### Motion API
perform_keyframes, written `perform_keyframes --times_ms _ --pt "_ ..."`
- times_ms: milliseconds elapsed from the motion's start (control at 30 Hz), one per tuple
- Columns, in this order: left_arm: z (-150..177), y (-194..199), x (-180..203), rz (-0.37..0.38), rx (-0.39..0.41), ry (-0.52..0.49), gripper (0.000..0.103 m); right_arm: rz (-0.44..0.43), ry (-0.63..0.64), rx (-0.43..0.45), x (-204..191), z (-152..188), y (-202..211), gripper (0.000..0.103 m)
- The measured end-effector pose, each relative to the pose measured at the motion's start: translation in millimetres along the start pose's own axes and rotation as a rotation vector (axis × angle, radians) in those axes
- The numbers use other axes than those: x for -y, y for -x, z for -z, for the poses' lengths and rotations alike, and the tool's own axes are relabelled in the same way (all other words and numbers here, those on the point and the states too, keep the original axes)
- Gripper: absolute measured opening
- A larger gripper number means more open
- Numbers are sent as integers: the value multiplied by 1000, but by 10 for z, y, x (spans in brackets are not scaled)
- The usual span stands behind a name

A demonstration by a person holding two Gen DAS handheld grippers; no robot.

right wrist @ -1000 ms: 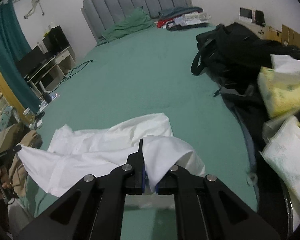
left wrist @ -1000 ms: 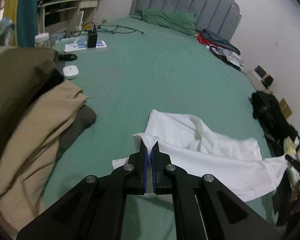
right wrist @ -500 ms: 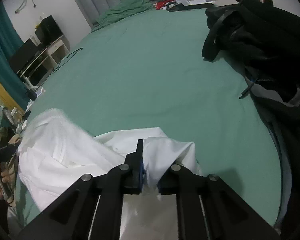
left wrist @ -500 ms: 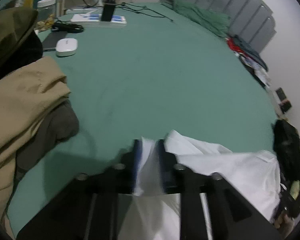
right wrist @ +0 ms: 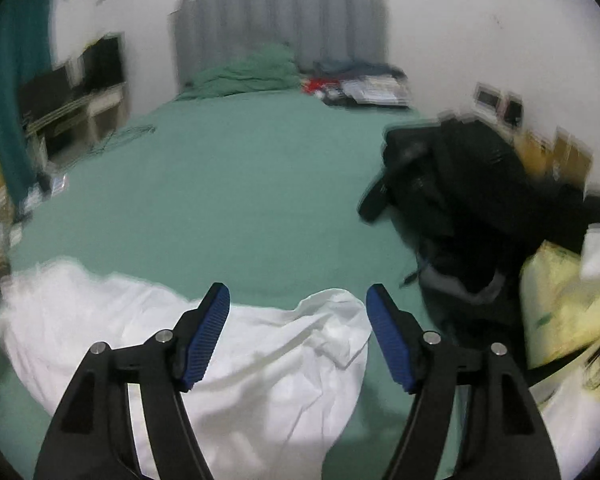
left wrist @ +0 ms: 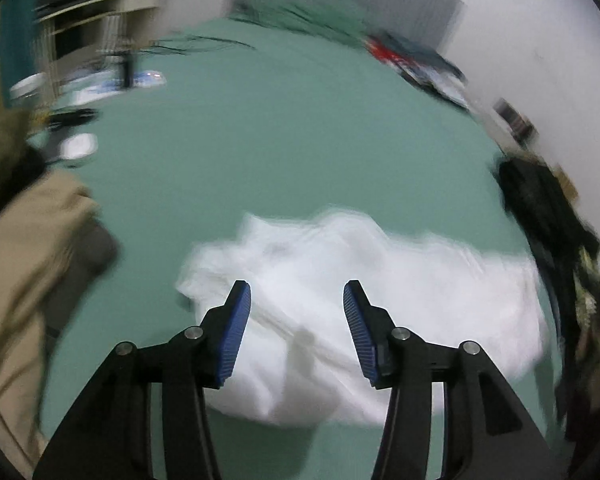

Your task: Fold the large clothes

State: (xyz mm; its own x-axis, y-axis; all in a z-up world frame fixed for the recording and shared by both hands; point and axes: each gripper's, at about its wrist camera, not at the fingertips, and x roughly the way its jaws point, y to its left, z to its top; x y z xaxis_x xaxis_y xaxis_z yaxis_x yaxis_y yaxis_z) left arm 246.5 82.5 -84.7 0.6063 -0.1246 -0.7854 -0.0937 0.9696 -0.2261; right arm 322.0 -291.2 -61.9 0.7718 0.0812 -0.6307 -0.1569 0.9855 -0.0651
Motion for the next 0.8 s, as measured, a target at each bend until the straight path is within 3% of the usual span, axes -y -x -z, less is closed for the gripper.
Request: perform_keyframes --times_ms 67,167,233,333,433,467,500,533,567,633,733,800 --pt "125 -63 187 35 -36 -70 51 -12 109 16 -237 70 114 71" --pt "301 -166 459 49 -82 -178 51 -160 271 -6 -635 247 176 71" --pt "356 -252 558 41 -111 -244 51 -206 381 -56 -899 372 118 71" --pt "403 -361 643 -11 -130 -340 51 -195 495 -89 -1153 501 12 71" --pt "412 -442 680 -70 -140 -414 51 -190 507 -91 -1191 490 -115 71" --pt "399 -474 681 -81 -146 -432 51 -197 492 -88 -1181 449 -130 64" --pt "371 -497 662 -74 -151 -429 51 -215 470 -80 -1155 406 -158 51" --pt "345 -498 654 -67 -154 -422 51 -228 450 -82 -1111 380 -182 7" --pt "292 -507 631 -59 -150 -413 46 -228 418 -93 -1070 320 -224 0" --pt "200 -513 611 -62 -138 -406 16 -258 369 -69 -1011 251 -232 0" --pt "47 -526 568 -21 -121 -374 6 -279 271 -38 -915 60 -284 1" --pt "-44 -553 560 -25 -102 -375 5 -278 228 -29 -870 -59 -369 0"
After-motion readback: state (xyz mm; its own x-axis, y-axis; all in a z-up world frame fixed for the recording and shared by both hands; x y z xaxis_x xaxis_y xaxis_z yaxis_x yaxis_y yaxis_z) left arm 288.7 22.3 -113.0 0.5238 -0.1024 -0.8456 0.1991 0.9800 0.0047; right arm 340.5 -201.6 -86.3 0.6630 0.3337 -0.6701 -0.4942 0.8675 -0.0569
